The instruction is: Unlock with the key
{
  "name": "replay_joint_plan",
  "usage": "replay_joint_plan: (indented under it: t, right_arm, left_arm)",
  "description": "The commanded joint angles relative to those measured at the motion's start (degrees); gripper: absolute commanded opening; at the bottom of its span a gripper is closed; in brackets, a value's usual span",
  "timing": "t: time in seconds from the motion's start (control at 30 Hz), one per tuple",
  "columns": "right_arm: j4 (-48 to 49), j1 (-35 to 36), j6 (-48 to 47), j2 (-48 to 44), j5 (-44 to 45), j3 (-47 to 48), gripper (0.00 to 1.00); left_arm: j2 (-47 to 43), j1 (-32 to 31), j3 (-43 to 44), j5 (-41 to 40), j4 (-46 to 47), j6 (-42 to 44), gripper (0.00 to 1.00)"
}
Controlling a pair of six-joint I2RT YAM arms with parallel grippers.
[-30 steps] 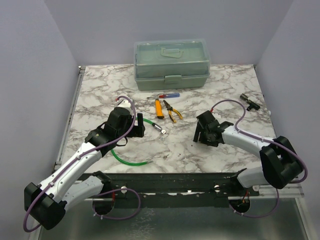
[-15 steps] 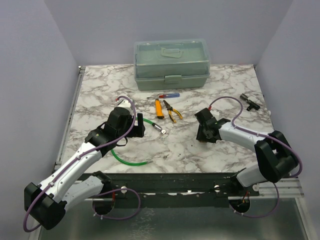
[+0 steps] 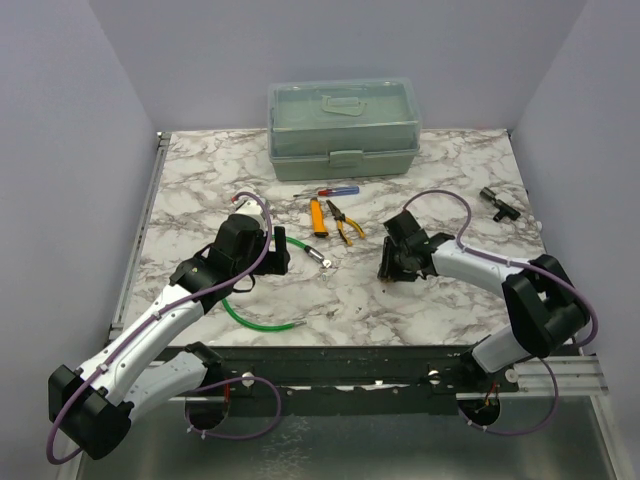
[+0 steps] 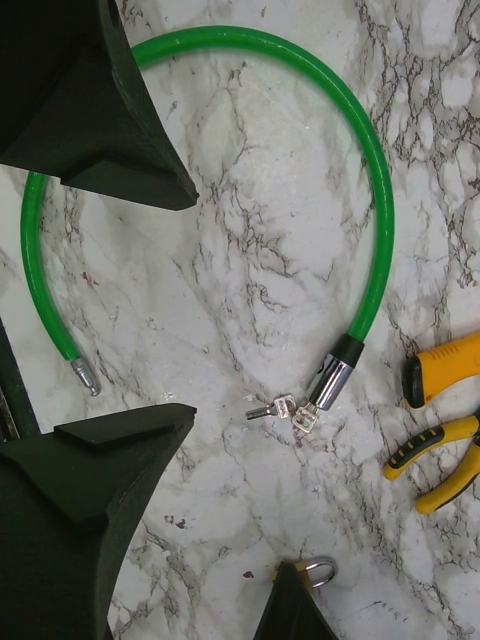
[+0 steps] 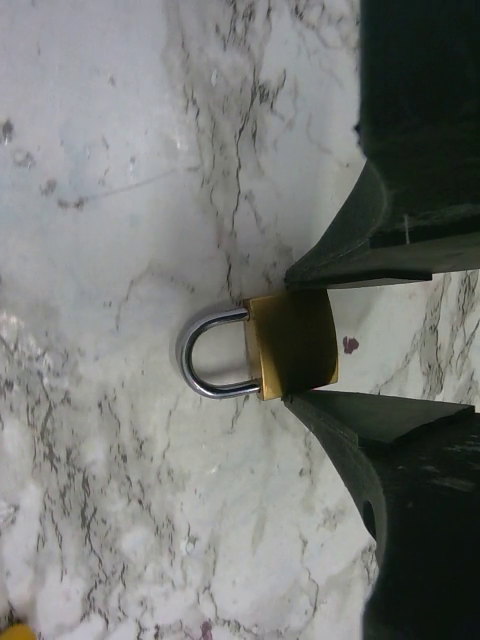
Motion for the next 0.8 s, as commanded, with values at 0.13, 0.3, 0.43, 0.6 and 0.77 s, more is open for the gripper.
replay_joint_plan:
  t: [0.13,0.3,0.43,0.6,0.77]
  right_arm:
    - [3.0,1.9,0.9,4.1,-7.2,3.0,0.17]
    - [3.8,2.0,1.2,3.6,-9.0,3.0,0.47]
    - [2.4,2.0,1.4,1.6,-9.2,3.5,0.63]
    - [0.6,2.0,2.2,-3.0,-9.0,3.2,0.81]
    - [-1.9,2.0,4.5,-10.3,-6.2,1.5,0.84]
  left_arm:
    - [0.4,-0.1,0.0,1.9,0.4,0.8,0.83]
    - [0.8,-0.1,-0.5,4.9,1.2,0.5,0.8]
    - [2.4,-0.5,-0.7,7.2,2.2,-1.9,0.78]
    - [4.1,-5.5,-1.0,5.3,2.2,-5.7,0.78]
    - [4.1,-13.8,-4.2,1.5,5.0,-5.9,0.72]
